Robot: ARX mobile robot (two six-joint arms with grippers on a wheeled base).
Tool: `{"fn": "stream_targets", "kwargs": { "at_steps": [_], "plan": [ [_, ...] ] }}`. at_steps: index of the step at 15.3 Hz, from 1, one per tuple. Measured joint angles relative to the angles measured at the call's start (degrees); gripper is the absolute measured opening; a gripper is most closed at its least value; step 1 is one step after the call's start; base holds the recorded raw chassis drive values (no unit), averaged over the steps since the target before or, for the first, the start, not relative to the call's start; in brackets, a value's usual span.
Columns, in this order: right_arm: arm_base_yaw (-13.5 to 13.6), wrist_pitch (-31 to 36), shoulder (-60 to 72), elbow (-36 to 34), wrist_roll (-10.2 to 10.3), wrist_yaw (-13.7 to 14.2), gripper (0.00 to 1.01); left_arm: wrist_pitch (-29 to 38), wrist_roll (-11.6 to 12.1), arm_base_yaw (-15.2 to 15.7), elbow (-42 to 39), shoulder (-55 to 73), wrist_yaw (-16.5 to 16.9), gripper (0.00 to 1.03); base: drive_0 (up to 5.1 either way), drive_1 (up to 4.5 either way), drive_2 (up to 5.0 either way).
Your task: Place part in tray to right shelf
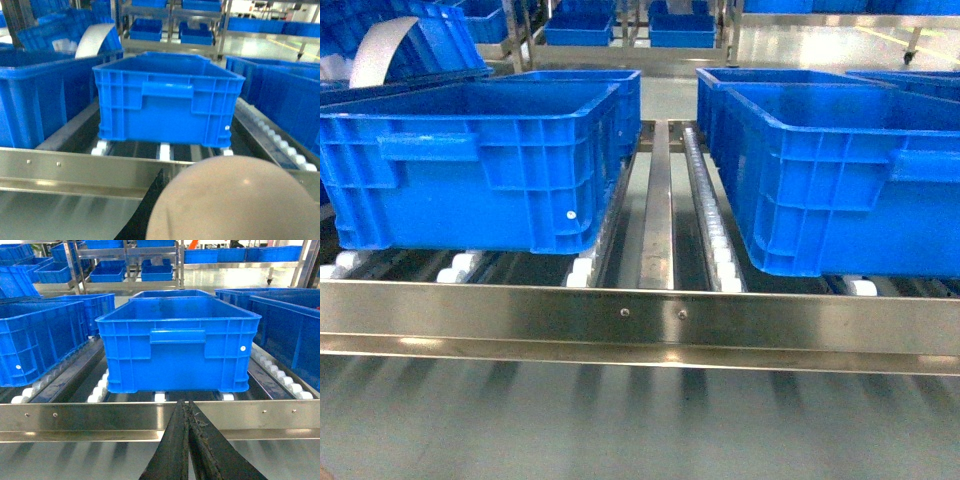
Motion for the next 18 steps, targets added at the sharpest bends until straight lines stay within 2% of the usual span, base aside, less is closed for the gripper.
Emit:
{"fn": "stream_targets", "kwargs": {
  "at_steps": [18],
  "plan": [
    [0.0, 0.2, 0.0, 0.0, 0.0, 0.0, 0.02, 0.4, 0.0, 0.0, 0.0, 0.0, -0.1, 0.12, 0.0, 0.0, 0.0]
  ]
}}
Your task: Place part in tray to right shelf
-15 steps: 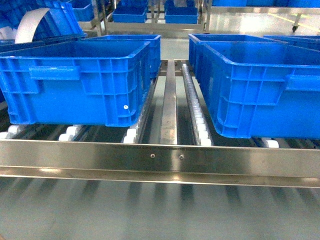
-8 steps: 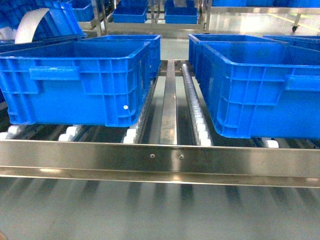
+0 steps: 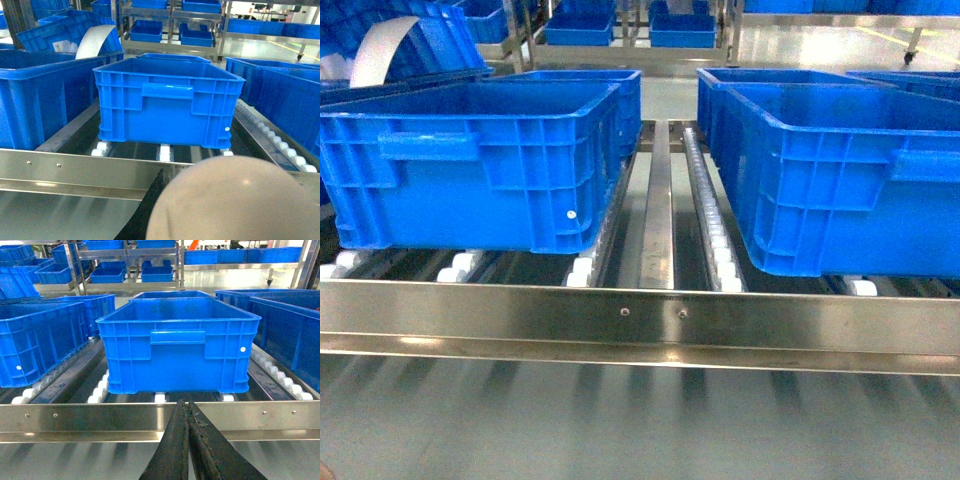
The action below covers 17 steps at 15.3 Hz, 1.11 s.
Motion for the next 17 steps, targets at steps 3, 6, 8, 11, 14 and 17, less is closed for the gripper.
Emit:
{"fn": "stream_targets", "kwargs": {
  "at_steps": [3, 6, 8, 11, 14, 17],
  "plan": [
    [0.0, 0.0, 0.0, 0.0, 0.0, 0.0, 0.05, 0.0, 0.0, 0.0, 0.0, 0.0, 0.0, 0.12, 0.0, 0.0, 0.0],
    [0.0, 0.0, 0.0, 0.0, 0.0, 0.0, 0.46, 0.0, 0.0, 0.0, 0.0, 0.0, 0.0, 0.12, 0.0, 0.0, 0.0],
    [0.0, 0.0, 0.0, 0.0, 0.0, 0.0, 0.75, 0.0, 0.0, 0.0, 0.0, 0.0, 0.0, 0.12, 0.0, 0.0, 0.0],
    [0.0, 0.0, 0.0, 0.0, 0.0, 0.0, 0.97, 0.0, 0.0, 0.0, 0.0, 0.0, 0.0, 0.12, 0.0, 0.0, 0.0],
    [0.0, 0.0, 0.0, 0.0, 0.0, 0.0, 1.0, 0.0, 0.0, 0.0, 0.0, 0.0, 0.0, 0.12, 0.0, 0.0, 0.0],
    [0.0, 0.0, 0.0, 0.0, 0.0, 0.0, 0.97, 0.0, 0.0, 0.0, 0.0, 0.0, 0.0, 0.12, 0.0, 0.0, 0.0]
  ]
}}
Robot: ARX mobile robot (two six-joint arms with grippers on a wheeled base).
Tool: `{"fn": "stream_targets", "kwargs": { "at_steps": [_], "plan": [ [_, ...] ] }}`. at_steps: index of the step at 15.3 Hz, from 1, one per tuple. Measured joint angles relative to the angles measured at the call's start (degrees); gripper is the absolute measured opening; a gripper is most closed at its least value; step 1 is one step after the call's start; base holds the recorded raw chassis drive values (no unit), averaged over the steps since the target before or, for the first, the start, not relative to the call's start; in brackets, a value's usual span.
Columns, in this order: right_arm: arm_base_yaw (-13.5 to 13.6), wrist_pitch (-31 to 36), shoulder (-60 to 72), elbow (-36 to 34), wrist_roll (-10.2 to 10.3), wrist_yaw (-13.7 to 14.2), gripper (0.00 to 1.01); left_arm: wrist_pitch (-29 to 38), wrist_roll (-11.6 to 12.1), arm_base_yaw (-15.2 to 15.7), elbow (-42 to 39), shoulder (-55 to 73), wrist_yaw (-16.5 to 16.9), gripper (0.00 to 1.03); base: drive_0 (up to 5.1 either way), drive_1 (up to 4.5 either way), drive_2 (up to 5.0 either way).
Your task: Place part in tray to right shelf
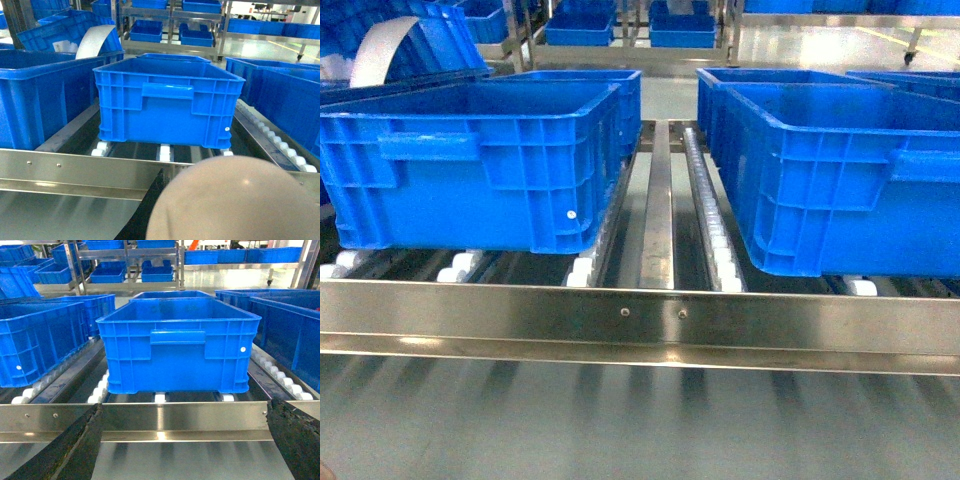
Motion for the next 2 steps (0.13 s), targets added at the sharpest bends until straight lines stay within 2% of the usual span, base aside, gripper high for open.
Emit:
{"fn": "stream_targets", "kwargs": {
  "at_steps": [2],
  "plan": [
    [0.0, 0.0, 0.0, 0.0, 0.0, 0.0, 0.98, 0.0, 0.0, 0.0, 0.0, 0.0, 0.0, 0.12, 0.0, 0.0, 0.0]
  ]
}}
